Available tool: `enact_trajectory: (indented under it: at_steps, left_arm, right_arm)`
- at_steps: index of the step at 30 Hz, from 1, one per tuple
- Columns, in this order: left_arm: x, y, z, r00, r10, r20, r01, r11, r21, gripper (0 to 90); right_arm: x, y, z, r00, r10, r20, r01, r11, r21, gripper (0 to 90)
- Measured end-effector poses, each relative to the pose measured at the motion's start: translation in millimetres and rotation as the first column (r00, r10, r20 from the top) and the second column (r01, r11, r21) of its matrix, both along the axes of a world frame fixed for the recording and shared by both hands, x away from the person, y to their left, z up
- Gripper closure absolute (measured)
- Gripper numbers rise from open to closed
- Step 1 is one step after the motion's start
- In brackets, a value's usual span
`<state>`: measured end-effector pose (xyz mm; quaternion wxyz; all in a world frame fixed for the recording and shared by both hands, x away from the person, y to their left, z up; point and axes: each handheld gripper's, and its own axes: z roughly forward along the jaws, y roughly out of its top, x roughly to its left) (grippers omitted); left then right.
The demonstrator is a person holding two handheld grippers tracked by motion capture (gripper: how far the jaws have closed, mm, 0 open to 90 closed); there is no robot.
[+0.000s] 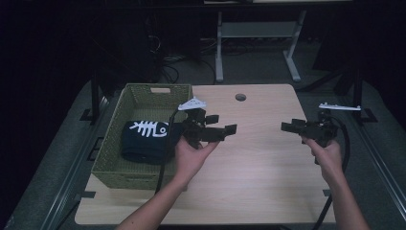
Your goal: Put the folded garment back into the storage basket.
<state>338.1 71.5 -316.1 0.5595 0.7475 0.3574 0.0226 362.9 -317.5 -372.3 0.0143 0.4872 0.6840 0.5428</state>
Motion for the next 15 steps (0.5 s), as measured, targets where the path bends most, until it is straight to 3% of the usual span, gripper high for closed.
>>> enact_trajectory:
  at_steps: [11, 15]
  left_arm:
    - [-9.9, -16.3, -10.6, 0.9994, -0.034, 0.004, 0.034, 0.9994, 0.006, 16.5]
    - [-11.6, -21.8, -17.9, 0.9986, -0.05, -0.014, 0.05, 0.9987, 0.0, 16.5]
  right_arm:
    - [-9.2, -13.1, -17.1, 0.9993, -0.029, -0.023, 0.029, 1.0, -0.001, 14.5]
    - [-11.8, -17.2, -21.5, 0.9988, -0.037, -0.031, 0.037, 0.999, -0.005, 14.5]
